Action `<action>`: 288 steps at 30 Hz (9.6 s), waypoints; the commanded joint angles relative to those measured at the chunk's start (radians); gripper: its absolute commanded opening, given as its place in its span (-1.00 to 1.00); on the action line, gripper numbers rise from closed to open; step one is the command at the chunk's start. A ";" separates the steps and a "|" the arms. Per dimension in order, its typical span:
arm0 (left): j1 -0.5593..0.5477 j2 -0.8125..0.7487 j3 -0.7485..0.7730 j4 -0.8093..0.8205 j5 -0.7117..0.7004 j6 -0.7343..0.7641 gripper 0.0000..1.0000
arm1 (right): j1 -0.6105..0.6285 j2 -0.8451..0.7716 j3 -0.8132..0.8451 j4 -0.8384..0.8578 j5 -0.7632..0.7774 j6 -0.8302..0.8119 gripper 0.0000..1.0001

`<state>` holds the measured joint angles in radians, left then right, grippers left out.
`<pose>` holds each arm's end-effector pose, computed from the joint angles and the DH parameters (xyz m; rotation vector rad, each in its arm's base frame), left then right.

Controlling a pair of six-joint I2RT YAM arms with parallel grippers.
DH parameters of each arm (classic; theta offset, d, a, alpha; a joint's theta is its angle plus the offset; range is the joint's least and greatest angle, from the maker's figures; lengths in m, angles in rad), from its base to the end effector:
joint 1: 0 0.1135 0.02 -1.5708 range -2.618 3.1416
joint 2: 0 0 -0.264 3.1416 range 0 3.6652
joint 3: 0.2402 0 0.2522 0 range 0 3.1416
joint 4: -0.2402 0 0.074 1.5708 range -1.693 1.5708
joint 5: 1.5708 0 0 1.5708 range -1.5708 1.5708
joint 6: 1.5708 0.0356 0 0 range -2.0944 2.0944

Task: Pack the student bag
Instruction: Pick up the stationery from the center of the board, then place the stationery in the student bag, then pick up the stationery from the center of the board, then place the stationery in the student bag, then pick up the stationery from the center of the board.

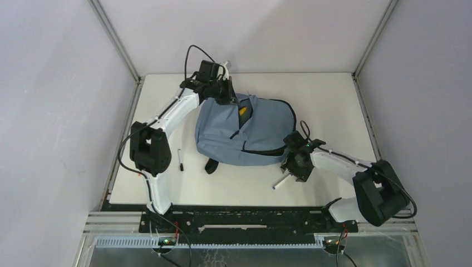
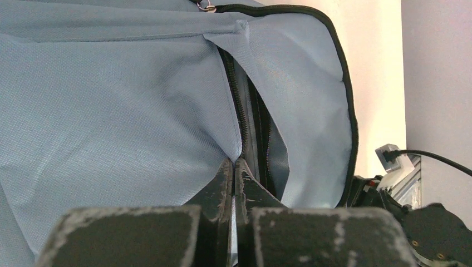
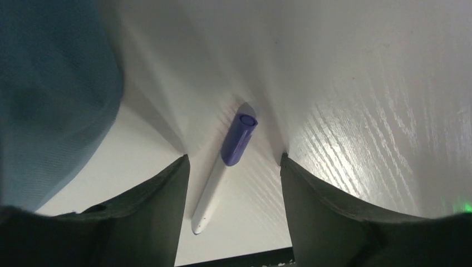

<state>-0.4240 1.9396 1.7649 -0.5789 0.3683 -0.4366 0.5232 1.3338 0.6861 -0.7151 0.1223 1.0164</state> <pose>0.4003 -0.1948 0.3029 0.1794 2.4141 -0.8443 0.1859 0.1022 0.1632 0.7275 2.8139 0.0834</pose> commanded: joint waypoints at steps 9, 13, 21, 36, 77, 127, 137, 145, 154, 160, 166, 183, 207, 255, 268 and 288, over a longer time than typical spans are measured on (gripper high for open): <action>0.005 -0.035 -0.021 0.059 0.018 -0.011 -1.00 | -0.044 0.114 0.016 -0.020 -0.009 0.094 -0.31; 0.005 -0.043 -0.035 0.063 0.018 -0.021 -1.00 | -0.048 0.052 -0.004 -0.016 0.039 0.112 -0.73; 0.005 -0.084 -0.094 0.109 0.058 -0.035 -1.00 | -0.065 -0.144 0.004 0.018 0.077 -0.096 -1.00; 0.005 -0.100 -0.128 0.065 0.153 -0.011 -1.00 | -0.087 -0.123 0.445 0.337 -0.070 -0.299 -1.00; -0.007 -0.137 -0.166 0.096 0.144 -0.029 -1.00 | 0.127 0.335 0.735 0.338 -0.058 -0.335 0.07; 0.246 -0.404 -0.943 0.044 -0.594 -0.294 -0.36 | -0.099 -0.030 0.325 0.355 -0.050 -0.410 0.11; 0.245 -0.491 -0.936 0.054 -0.531 -0.270 -1.00 | -0.102 -0.052 0.325 0.342 -0.066 -0.415 0.09; 0.215 -0.823 -0.840 0.102 -0.241 -0.054 -1.00 | -0.274 -0.093 0.351 0.508 -0.588 -0.322 0.14; 0.020 -0.886 -0.707 0.232 0.147 0.008 -1.00 | -0.108 -0.017 0.510 0.593 -0.645 -0.258 0.55; -0.035 -0.810 -0.666 0.326 0.197 -0.044 -1.00 | -0.003 0.081 0.571 0.676 -0.631 -0.196 0.61; -0.044 -0.783 -0.650 0.346 0.212 -0.062 -1.00 | 0.082 0.140 0.628 0.632 -0.577 -0.239 0.57; -0.045 -0.774 -0.651 0.324 0.166 -0.074 0.48 | 0.049 0.159 0.660 0.501 -0.499 -0.211 -1.00; -0.180 -0.129 -0.085 -0.062 -0.455 0.104 0.44 | -0.394 -0.124 0.347 0.392 -0.381 -0.241 -1.00; -0.163 -0.181 -0.041 -0.079 -0.442 0.134 -0.99 | -0.109 0.364 0.761 0.406 -0.502 -0.345 0.29; -0.081 -0.403 -0.266 -0.198 -0.750 -0.036 0.48 | -0.308 0.077 0.521 0.336 -0.349 -0.402 0.29; 0.475 -0.838 -1.084 -0.231 -0.758 -0.607 0.91 | -0.297 0.072 0.482 0.350 -0.378 -0.396 0.27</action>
<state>-0.0231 1.0748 0.7303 -0.8680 -0.4496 -0.9676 0.2096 1.4212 1.1580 -0.3931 -0.2504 0.6270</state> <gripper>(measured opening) 0.961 0.639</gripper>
